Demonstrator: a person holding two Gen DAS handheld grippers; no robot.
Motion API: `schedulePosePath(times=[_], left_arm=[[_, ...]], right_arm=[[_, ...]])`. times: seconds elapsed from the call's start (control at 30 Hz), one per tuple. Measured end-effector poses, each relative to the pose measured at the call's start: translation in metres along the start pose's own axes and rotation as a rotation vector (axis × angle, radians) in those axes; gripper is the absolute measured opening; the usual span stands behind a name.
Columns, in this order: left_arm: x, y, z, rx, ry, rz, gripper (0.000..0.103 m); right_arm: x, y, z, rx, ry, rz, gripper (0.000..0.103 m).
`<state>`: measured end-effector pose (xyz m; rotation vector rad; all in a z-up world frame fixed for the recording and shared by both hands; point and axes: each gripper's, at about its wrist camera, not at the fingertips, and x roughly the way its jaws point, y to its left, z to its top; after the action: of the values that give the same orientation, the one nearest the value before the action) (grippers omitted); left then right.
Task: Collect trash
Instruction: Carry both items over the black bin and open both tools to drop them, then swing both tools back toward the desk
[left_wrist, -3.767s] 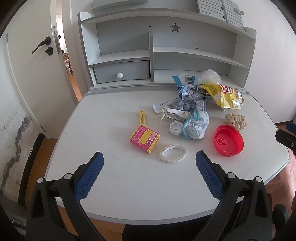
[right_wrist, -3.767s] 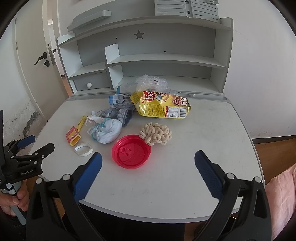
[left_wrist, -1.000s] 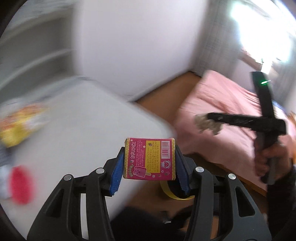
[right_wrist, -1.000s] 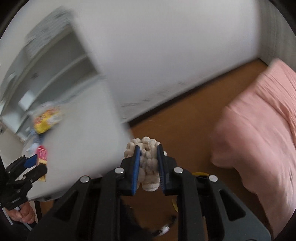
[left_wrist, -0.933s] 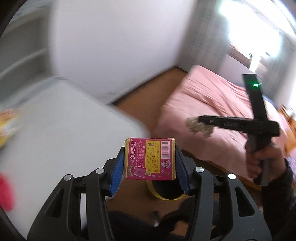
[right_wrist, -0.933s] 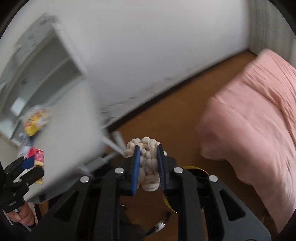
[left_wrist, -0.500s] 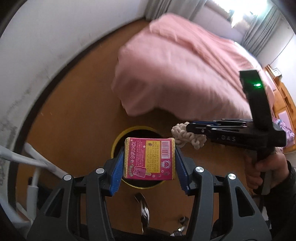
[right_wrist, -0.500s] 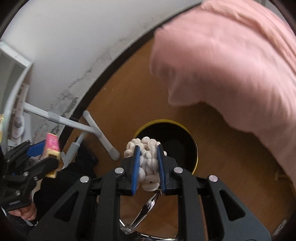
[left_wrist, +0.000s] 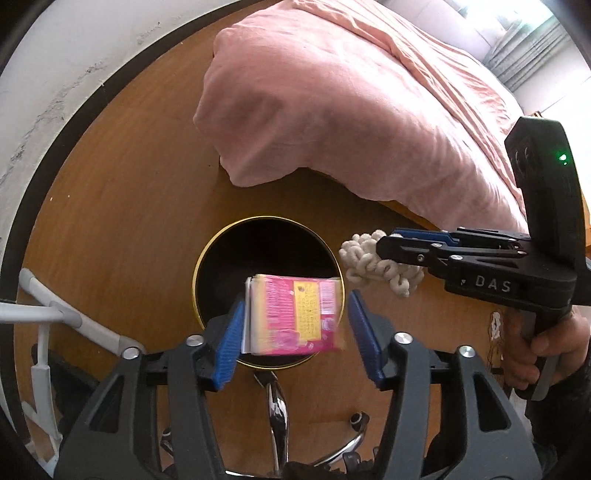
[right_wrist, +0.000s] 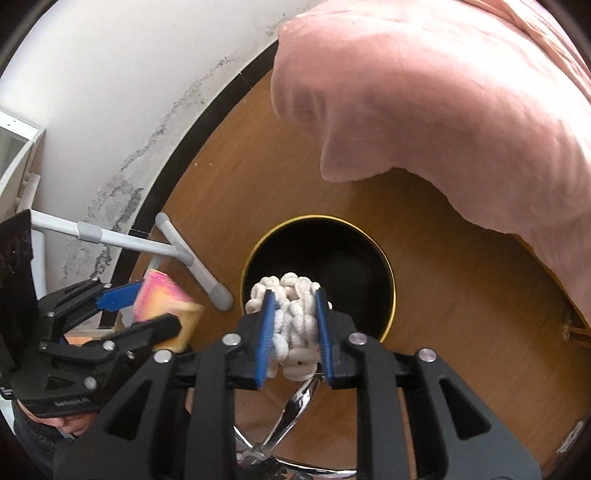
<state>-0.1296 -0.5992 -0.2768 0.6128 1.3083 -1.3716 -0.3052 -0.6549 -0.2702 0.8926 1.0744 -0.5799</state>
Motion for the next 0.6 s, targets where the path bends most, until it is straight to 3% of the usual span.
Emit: schedulePosePath(times=[0.03,0.1,0.2,0.4,0.6], left_arm=[[-0.002,0.0,0.001,-0.004,-0.003,-0.005,0.064],[-0.003,0.001,0.002,-0.01,-0.018,-0.003,0.072],[-0.013,0.001,0.003,-0.015,-0.032,-0.002,0.072],[-0.061,-0.022,0.0,0.025,-0.104,0.018,0.086],[-0.163,-0.046,-0.022,0.027,-0.256,0.077,0.093]], right_arm=[[-0.002,0.001,0.001,0.006,-0.007,-0.004,0.065],[-0.007,0.004,0.003,0.009,-0.036,-0.008,0.076],[-0.016,0.006,0.006,0.018,-0.049,0.004,0.076],[-0.058,0.018,0.007,0.014,-0.109,-0.024,0.078],[-0.143,0.069,0.003,-0.127,-0.272,-0.13,0.09]])
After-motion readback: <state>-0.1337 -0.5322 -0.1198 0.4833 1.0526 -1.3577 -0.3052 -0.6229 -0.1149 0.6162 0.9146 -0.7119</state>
